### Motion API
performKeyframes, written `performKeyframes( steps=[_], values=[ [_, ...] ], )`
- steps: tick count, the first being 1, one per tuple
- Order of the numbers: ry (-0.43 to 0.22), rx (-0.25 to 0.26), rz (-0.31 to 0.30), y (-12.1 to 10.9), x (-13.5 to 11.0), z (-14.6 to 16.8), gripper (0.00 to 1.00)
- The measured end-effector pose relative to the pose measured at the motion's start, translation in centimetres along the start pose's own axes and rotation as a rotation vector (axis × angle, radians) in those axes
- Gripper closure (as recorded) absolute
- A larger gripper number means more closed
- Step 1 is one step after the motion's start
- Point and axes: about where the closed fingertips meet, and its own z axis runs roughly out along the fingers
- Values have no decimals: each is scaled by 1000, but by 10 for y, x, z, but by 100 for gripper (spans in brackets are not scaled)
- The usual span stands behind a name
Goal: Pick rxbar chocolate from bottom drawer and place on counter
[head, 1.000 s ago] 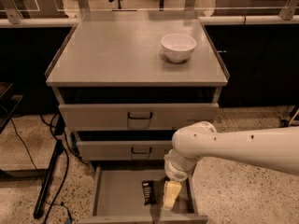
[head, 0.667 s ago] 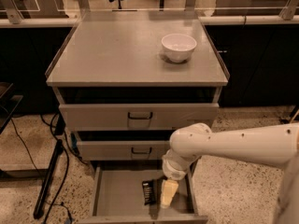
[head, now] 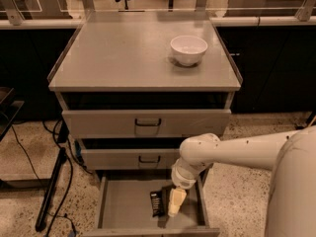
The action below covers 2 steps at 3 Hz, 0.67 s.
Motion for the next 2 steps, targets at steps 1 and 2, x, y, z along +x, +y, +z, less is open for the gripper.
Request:
performKeyframes(
  steps=[1, 2],
  values=[
    [-6, -10, -7, 4, 2, 20, 0],
    [-10, -75, -36, -8, 11, 88, 0]
  ],
)
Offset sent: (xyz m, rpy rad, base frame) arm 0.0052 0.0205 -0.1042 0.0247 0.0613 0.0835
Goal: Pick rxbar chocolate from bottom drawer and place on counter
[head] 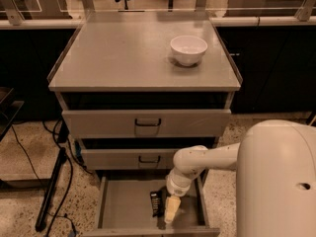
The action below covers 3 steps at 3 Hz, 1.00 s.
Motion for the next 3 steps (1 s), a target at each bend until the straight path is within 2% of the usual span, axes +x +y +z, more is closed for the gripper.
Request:
performKeyframes(
  steps=[1, 2, 3],
  values=[
    [0, 0, 0, 0, 0, 0, 0],
    [-30, -25, 10, 0, 3, 29, 0],
    [-66, -33, 49, -9, 10, 65, 0]
  ],
)
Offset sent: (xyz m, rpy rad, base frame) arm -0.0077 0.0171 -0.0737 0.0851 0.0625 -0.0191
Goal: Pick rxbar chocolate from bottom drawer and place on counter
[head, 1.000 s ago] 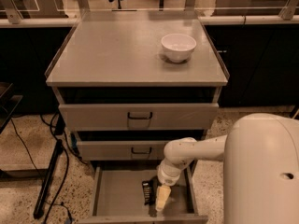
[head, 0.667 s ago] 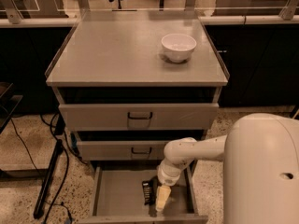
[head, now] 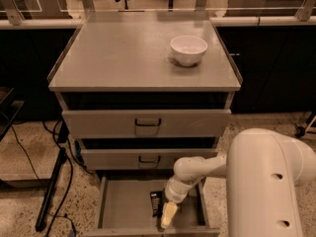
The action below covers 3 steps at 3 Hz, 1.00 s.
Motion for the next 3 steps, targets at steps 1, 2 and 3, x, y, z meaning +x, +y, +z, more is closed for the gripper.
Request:
performKeyframes(
  steps=[1, 2, 3],
  values=[
    [-37, -13, 30, -9, 5, 21, 0],
    [-42, -14, 35, -11, 6, 25, 0],
    [-63, -22, 48, -16, 8, 38, 0]
  ],
)
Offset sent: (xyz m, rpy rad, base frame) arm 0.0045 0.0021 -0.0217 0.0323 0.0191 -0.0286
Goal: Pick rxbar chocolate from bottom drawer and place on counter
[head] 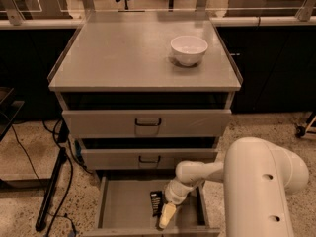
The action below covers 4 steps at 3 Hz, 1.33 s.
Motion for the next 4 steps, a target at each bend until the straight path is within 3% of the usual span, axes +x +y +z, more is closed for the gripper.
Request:
performKeyframes(
  steps=[2, 3, 4],
  values=[
    [-67, 27, 28, -47, 18, 28, 0],
    [-68, 30, 28, -48, 18, 28, 0],
    [-49, 48, -9, -50, 5, 44, 0]
  ],
)
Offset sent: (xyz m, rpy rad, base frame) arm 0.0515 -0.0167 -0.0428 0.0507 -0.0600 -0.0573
